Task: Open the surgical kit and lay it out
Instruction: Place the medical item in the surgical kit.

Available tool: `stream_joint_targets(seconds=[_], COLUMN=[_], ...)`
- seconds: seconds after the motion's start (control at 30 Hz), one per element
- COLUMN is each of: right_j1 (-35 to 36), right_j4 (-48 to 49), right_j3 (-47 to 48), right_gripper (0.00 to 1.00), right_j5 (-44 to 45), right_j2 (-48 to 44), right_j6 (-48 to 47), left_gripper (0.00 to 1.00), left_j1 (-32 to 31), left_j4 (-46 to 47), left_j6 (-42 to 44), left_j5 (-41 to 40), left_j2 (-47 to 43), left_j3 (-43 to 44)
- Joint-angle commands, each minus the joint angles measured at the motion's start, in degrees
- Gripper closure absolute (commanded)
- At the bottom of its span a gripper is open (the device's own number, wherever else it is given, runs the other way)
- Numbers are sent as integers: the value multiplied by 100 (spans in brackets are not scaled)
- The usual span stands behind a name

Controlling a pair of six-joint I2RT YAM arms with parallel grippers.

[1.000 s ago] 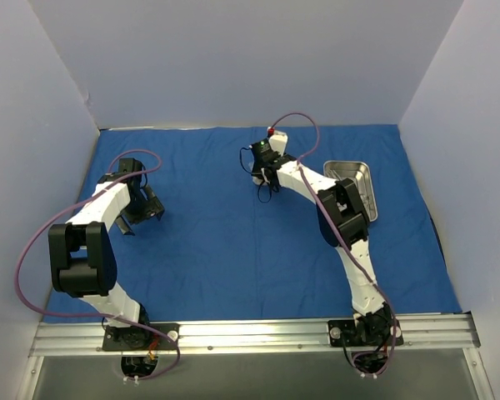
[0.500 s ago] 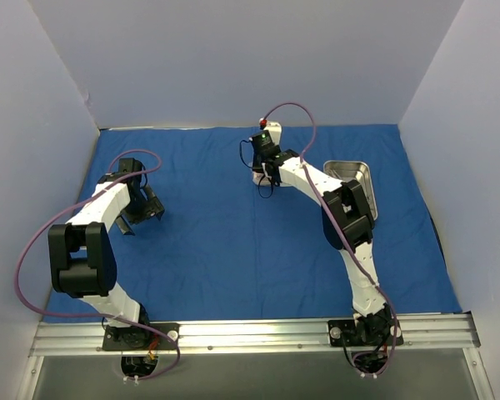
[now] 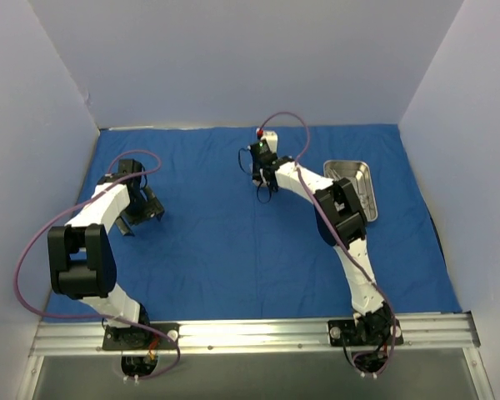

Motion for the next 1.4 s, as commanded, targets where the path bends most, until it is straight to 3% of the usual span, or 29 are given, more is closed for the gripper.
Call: stream_joint_targets(seconds=[0.0, 0.83, 1.17, 1.37], right_j1=[24, 94, 42, -484], right_j4=[77, 314, -230, -371], right_j3=[-13, 567, 638, -747], right_gripper=[78, 74, 66, 62], right_j5=[-29, -284, -240, -389], right_j2=[161, 294, -908, -2147], right_j6=[-182, 46, -436, -867], left_gripper=[3, 3, 3, 3], left_j1=[-20, -29, -20, -20], left_j4=[128, 93, -56, -91], left_j6=[34, -1, -45, 25], left_j5=[48, 4, 13, -57], left_j2=[-222, -151, -283, -485], left_j3=[-43, 36, 290, 405])
